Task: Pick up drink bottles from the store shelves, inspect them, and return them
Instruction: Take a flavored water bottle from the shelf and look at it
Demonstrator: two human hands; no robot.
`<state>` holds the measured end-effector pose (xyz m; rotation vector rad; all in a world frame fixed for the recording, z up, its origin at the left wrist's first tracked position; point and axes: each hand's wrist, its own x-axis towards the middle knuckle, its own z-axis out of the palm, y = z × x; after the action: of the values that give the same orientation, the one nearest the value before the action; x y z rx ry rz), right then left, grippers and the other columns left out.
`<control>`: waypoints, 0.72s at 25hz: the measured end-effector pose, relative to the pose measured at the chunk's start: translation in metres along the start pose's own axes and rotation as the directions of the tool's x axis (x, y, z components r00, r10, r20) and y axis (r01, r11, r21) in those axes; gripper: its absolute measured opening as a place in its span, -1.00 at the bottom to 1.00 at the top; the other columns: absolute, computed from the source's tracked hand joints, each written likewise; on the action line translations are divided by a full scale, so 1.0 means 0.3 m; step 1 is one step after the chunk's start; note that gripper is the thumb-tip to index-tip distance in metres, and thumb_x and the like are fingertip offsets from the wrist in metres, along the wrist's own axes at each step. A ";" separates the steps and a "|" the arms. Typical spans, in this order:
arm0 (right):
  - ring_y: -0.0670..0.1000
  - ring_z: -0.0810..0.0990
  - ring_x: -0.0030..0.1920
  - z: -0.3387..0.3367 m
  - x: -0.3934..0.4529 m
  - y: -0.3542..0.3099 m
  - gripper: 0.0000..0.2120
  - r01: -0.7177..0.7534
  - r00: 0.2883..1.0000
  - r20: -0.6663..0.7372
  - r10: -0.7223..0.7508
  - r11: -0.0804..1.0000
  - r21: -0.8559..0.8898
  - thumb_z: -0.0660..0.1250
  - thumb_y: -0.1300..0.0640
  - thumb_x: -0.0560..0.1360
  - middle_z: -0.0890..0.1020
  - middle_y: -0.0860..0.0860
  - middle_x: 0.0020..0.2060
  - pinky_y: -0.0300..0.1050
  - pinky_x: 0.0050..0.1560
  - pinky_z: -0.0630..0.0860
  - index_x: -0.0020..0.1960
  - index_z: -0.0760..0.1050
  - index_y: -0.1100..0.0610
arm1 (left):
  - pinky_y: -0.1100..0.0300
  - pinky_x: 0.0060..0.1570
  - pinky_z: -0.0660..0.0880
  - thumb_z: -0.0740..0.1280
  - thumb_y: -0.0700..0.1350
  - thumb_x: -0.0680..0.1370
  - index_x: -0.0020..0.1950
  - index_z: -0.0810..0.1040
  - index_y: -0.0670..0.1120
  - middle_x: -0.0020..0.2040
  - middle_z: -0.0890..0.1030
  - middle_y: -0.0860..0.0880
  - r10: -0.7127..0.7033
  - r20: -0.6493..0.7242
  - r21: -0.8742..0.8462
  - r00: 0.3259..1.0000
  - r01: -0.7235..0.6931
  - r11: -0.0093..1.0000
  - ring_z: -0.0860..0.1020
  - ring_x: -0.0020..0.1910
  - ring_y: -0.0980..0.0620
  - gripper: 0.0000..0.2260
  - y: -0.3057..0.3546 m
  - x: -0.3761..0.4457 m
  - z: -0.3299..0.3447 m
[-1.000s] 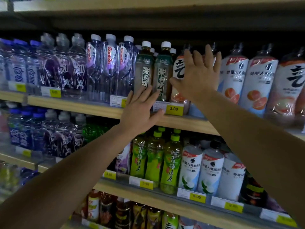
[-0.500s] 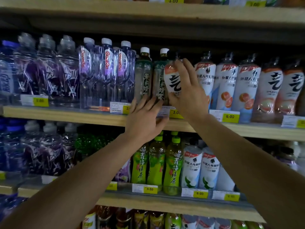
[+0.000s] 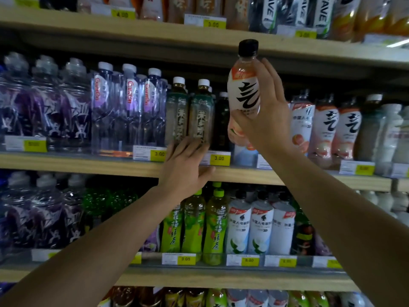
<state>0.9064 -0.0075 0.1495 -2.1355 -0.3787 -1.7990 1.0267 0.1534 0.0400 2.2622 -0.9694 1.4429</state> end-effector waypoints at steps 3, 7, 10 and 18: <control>-0.13 0.28 0.38 -0.144 -0.026 0.050 -0.18 -0.046 0.999 0.015 0.046 0.999 -0.025 0.50 0.23 0.41 0.21 -0.02 0.55 -0.67 -0.03 0.29 0.56 0.20 0.01 | -0.24 0.42 0.28 0.16 0.24 0.53 0.41 0.51 -0.08 0.38 0.54 -0.15 0.028 -0.032 -0.081 0.999 -0.031 0.996 0.44 0.40 -0.23 -0.42 0.131 0.048 0.010; -0.13 0.28 0.39 -0.339 -0.085 0.189 -0.16 -0.100 0.994 0.030 0.103 0.991 -0.089 0.53 0.20 0.41 0.21 -0.06 0.55 -0.66 -0.07 0.29 0.56 0.18 -0.05 | -0.28 0.43 0.26 0.15 0.24 0.53 0.46 0.45 -0.05 0.44 0.48 -0.12 0.052 -0.016 -0.189 0.999 -0.054 0.981 0.38 0.46 -0.21 -0.40 0.358 0.116 0.061; -0.10 0.31 0.40 -0.500 -0.111 0.340 -0.16 -0.138 0.990 0.019 0.142 0.980 -0.144 0.54 0.17 0.39 0.23 -0.10 0.54 -0.65 -0.06 0.25 0.55 0.20 -0.08 | -0.26 0.43 0.28 0.16 0.25 0.54 0.48 0.45 -0.06 0.46 0.47 -0.12 0.096 -0.010 -0.202 0.995 -0.096 0.975 0.39 0.45 -0.20 -0.40 0.553 0.170 0.134; -0.26 0.32 0.34 -0.790 -0.063 0.733 -0.15 -0.126 0.992 -0.004 0.126 0.989 -0.071 0.55 0.15 0.33 0.34 -0.07 0.49 -0.54 0.14 0.34 0.54 0.26 -0.03 | -0.27 0.40 0.31 0.20 0.23 0.51 0.37 0.54 -0.10 0.37 0.54 -0.14 0.081 -0.044 -0.161 0.996 -0.087 0.983 0.43 0.39 -0.27 -0.43 0.984 0.300 0.296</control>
<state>0.7783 -0.3049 0.1511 -2.1561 -0.1775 -1.7656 0.9139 -0.1473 0.0460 2.0942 -1.1397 1.3797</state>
